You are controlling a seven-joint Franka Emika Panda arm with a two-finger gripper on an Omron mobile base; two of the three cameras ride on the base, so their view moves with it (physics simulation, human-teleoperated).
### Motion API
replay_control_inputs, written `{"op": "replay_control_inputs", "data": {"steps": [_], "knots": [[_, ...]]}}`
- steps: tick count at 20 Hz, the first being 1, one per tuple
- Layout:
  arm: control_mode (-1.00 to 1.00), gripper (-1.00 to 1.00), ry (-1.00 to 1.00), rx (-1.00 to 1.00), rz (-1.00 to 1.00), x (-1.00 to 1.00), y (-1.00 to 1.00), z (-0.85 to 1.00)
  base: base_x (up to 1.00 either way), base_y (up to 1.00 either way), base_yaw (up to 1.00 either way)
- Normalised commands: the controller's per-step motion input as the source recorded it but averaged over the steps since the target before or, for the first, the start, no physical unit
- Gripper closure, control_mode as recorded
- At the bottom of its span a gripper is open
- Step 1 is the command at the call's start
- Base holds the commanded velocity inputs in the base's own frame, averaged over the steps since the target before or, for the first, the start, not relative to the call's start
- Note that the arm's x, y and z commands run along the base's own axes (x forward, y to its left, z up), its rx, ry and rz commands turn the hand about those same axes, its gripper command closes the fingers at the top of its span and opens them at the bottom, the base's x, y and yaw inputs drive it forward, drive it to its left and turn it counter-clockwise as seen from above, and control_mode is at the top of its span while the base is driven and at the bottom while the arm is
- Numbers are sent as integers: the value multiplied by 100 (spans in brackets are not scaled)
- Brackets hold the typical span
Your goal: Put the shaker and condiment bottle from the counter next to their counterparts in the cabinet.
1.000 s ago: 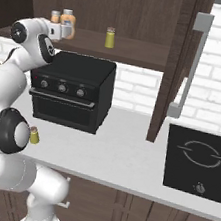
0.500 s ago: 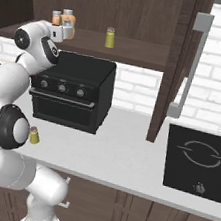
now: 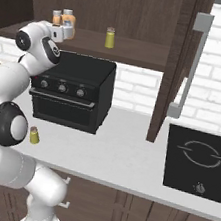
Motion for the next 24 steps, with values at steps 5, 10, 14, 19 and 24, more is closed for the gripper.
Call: {"op": "replay_control_inputs", "data": {"steps": [5, 10, 14, 19, 24], "knots": [[-100, -100, -7, 0, 0, 10, 0, -28, 0, 0, 0], [-100, -100, -4, 0, 0, 0, 0, -18, 0, 0, 0], [-100, -100, -3, 0, 0, -18, 0, -5, 0, 0, 0], [-100, -100, -12, 0, 0, -70, -3, 0, 0, 0, 0], [-100, -100, -19, 0, 0, -96, -15, 4, 0, 0, 0]]}}
